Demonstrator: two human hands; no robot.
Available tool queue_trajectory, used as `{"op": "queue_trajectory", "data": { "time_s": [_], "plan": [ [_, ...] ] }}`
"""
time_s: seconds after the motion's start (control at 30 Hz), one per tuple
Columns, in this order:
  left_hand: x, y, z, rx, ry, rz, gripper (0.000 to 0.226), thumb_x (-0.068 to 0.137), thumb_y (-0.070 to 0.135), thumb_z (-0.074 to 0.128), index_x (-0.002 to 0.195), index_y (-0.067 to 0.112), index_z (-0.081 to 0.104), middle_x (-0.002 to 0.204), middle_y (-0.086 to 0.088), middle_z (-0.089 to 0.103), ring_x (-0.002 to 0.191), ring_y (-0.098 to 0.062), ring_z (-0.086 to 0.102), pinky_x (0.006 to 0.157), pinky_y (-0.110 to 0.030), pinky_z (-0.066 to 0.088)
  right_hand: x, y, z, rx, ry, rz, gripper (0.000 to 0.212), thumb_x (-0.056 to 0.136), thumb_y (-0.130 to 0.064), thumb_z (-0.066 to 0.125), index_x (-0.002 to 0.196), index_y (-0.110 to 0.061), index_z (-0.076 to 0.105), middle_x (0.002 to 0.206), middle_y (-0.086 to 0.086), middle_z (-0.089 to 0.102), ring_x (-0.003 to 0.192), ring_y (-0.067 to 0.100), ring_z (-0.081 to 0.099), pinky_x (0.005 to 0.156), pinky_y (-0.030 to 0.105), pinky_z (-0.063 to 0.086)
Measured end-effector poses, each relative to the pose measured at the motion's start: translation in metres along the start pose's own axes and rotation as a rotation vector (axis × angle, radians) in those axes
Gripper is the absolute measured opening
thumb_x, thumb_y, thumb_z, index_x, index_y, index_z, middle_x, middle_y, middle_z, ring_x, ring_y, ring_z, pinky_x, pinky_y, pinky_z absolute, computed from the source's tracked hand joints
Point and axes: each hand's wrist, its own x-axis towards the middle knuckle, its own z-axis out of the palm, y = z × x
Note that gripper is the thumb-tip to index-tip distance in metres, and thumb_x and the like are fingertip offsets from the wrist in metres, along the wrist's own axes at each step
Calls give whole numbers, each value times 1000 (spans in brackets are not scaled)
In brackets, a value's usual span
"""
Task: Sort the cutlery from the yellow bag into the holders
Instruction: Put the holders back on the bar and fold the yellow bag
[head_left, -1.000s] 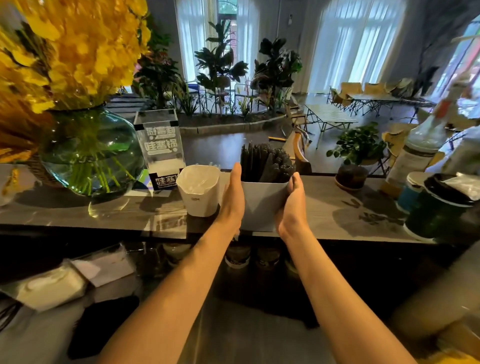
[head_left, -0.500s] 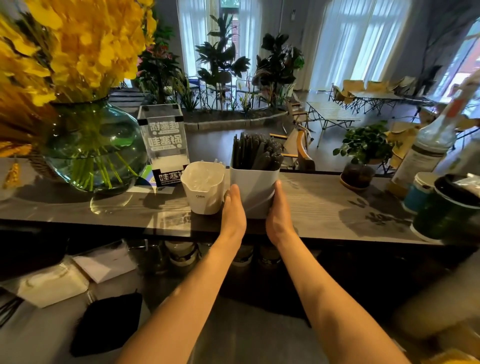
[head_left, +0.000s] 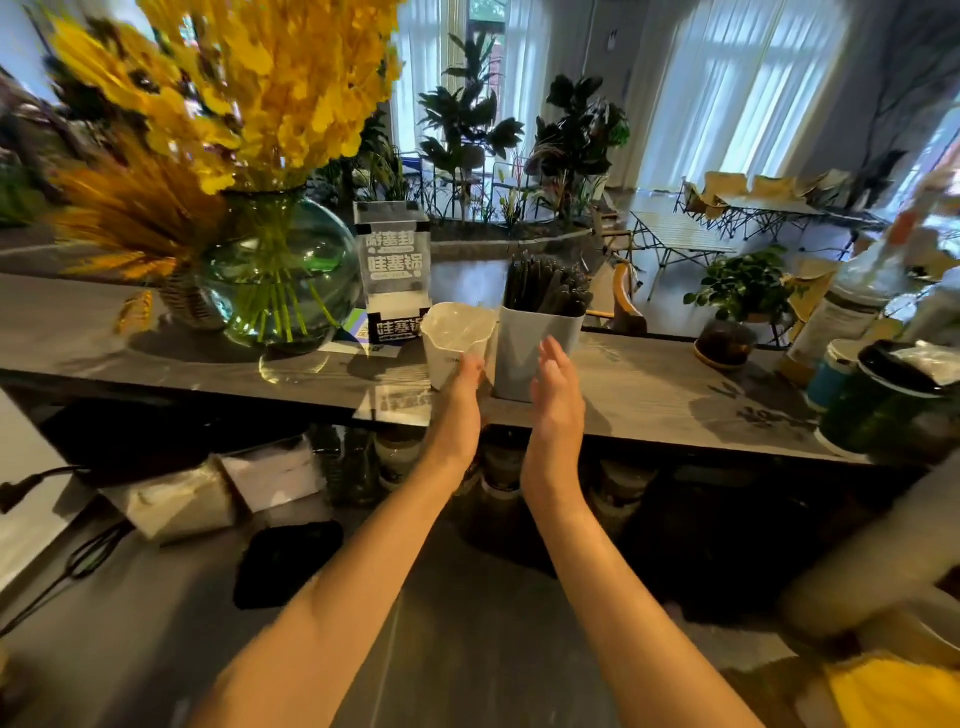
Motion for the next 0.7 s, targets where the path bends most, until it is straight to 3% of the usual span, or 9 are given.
{"op": "queue_trajectory", "data": {
  "time_s": [0.07, 0.13, 0.23, 0.33, 0.47, 0.57, 0.7],
  "plan": [
    [-16, 7, -19, -8, 12, 37, 53, 101, 57, 31, 126, 22, 63, 127, 0, 62, 123, -18, 55, 102, -40, 46, -24, -7, 12, 34, -57, 23, 34, 107, -26, 40, 140, -26, 49, 133, -21, 56, 124, -11, 51, 96, 9, 41],
    [-35, 14, -44, 11, 44, 81, 52, 90, 63, 31, 113, 32, 66, 118, 5, 65, 115, -13, 58, 95, -36, 46, -50, -9, 27, 50, -109, 59, 33, 106, -30, 43, 139, -27, 50, 134, -16, 58, 128, -5, 51, 103, 16, 41],
    [-56, 9, -83, 33, 91, 99, 45, 99, 55, 29, 116, 31, 63, 125, 4, 63, 120, -13, 57, 96, -31, 44, -85, 1, 45, 73, -132, 145, 34, 106, -27, 44, 139, -24, 52, 135, -11, 58, 130, 2, 51, 111, 26, 39],
    [-74, -9, -128, 55, 187, 64, 38, 102, 43, 37, 119, 20, 63, 126, -1, 64, 120, -14, 58, 101, -27, 42, -120, 27, 59, 23, -147, 216, 37, 105, -32, 47, 142, -26, 51, 137, -12, 57, 130, 0, 49, 109, 23, 39],
    [-98, -40, -185, 180, 312, 66, 56, 82, 62, 35, 112, 26, 65, 116, 9, 64, 108, 0, 57, 92, -23, 42, -161, 81, 72, -91, -156, 343, 43, 106, -28, 45, 148, -23, 44, 145, -7, 50, 136, 6, 45, 113, 26, 35],
    [-101, -75, -226, 213, 343, -8, 52, 86, 61, 35, 121, 33, 60, 127, 8, 59, 121, -10, 53, 105, -34, 39, -184, 119, 81, -177, -155, 475, 48, 107, -30, 44, 153, -23, 37, 153, -5, 42, 143, 11, 37, 112, 25, 30],
    [-100, -112, -263, 244, 294, -159, 62, 100, 58, 35, 154, 29, 31, 158, 8, 32, 145, -14, 31, 111, -27, 23, -200, 151, 97, -251, -171, 629, 58, 107, -37, 42, 159, -20, 23, 163, -1, 27, 149, 17, 26, 109, 26, 25]
  ]
}}
